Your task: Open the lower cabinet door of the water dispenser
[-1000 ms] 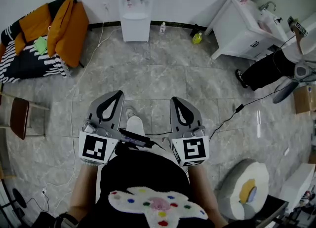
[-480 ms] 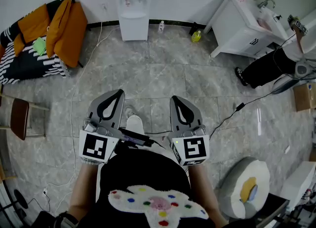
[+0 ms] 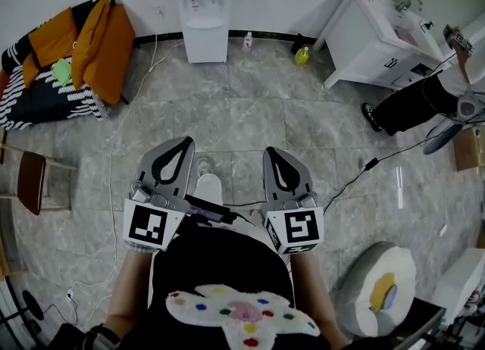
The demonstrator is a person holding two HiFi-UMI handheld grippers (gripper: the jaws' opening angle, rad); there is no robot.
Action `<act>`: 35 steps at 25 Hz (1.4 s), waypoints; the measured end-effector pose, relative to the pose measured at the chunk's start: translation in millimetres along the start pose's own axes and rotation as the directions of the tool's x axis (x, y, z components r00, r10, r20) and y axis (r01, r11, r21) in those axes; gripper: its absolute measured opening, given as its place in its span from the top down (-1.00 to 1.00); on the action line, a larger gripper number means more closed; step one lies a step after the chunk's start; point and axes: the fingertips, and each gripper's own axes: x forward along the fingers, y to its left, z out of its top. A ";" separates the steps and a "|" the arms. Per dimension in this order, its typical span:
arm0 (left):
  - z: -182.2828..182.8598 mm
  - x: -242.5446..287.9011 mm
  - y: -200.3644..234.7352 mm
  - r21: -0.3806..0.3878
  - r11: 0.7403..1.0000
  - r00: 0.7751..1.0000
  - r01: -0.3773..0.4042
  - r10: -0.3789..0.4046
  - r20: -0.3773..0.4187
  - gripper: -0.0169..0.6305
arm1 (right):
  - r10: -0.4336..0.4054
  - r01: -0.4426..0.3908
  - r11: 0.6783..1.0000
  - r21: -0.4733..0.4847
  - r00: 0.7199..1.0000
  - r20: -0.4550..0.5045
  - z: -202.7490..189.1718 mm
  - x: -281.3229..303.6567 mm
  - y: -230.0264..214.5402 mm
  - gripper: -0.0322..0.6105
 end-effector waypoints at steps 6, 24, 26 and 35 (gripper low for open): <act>-11.3 12.7 11.5 -0.056 0.998 0.999 0.010 -0.012 -0.038 0.61 | 0.010 -0.010 1.000 0.017 1.000 0.018 3.3 14.7 -1.7 0.59; -22.9 139.7 115.9 -0.092 0.996 0.999 0.011 -0.015 -0.045 0.56 | 0.010 -0.006 0.998 0.057 0.998 -0.062 12.2 161.6 -51.8 0.49; -24.4 155.8 136.7 -0.096 0.995 0.999 0.000 -0.005 -0.054 0.56 | 0.015 -0.011 0.999 0.053 0.997 -0.075 16.5 186.8 -56.3 0.49; -28.6 219.4 216.9 -0.080 0.997 0.999 -0.007 0.003 -0.055 0.56 | 0.045 -0.041 0.998 0.039 0.995 -0.089 39.9 290.9 -69.0 0.49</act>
